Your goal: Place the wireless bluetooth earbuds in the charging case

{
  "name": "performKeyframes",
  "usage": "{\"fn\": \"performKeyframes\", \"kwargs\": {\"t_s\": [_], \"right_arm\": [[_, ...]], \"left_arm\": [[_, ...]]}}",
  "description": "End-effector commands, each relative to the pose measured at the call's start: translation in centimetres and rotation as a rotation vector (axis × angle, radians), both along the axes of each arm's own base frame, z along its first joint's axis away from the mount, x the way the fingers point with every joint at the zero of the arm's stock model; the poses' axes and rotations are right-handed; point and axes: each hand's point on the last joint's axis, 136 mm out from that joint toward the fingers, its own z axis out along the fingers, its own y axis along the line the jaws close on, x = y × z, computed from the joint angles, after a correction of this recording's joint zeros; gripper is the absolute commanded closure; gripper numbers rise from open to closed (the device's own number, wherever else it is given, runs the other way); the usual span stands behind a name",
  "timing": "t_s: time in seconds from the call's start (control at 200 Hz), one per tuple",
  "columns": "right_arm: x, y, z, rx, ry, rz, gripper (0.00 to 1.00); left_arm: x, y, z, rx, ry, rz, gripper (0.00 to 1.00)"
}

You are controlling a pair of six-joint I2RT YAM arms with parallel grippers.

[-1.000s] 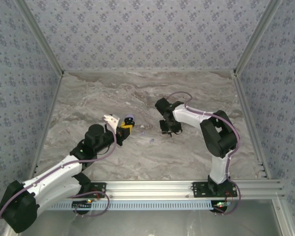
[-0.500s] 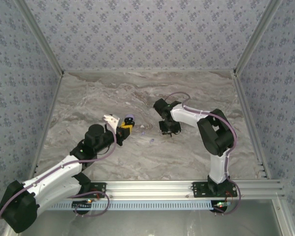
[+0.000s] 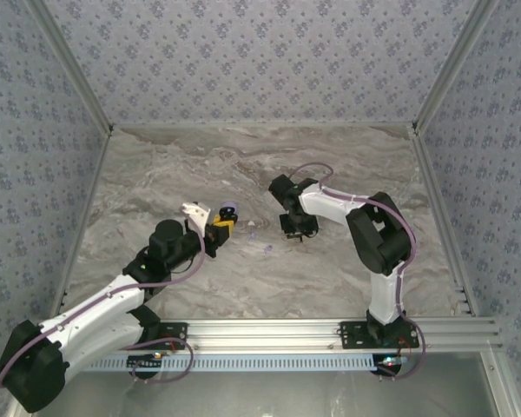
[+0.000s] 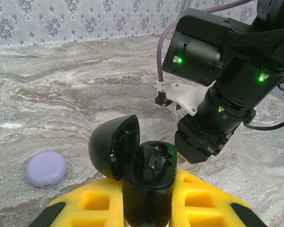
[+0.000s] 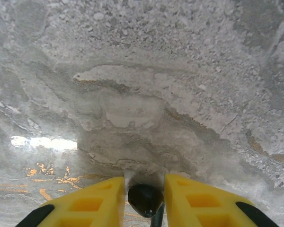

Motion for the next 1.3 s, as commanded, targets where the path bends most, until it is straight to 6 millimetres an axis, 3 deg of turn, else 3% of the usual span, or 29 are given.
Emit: {"fn": "performKeyframes", "kwargs": {"t_s": [0.0, 0.485, 0.8, 0.815, 0.89, 1.299], "right_arm": [[-0.4, -1.2, -0.6, -0.074, 0.024, 0.003, 0.74], [0.0, -0.7, 0.3, -0.015, -0.015, 0.007, 0.77], [1.2, 0.4, 3.1, 0.158, -0.120, -0.012, 0.77], [0.4, 0.1, 2.4, 0.152, -0.102, -0.012, 0.77], [0.3, -0.1, 2.9, 0.186, -0.121, -0.020, 0.77], [0.7, 0.8, 6.8, 0.422, -0.236, -0.018, 0.78]], "left_arm": [[-0.1, 0.3, 0.1, -0.008, -0.004, 0.007, 0.84], [0.0, -0.5, -0.2, -0.017, 0.025, -0.022, 0.84], [1.2, -3.6, -2.8, -0.044, 0.162, -0.097, 0.84], [1.3, -3.7, -2.9, -0.046, 0.167, -0.100, 0.84], [1.7, -4.3, -3.3, -0.063, 0.183, -0.105, 0.84], [3.1, -6.2, -4.0, -0.123, 0.186, -0.124, 0.84]]}}
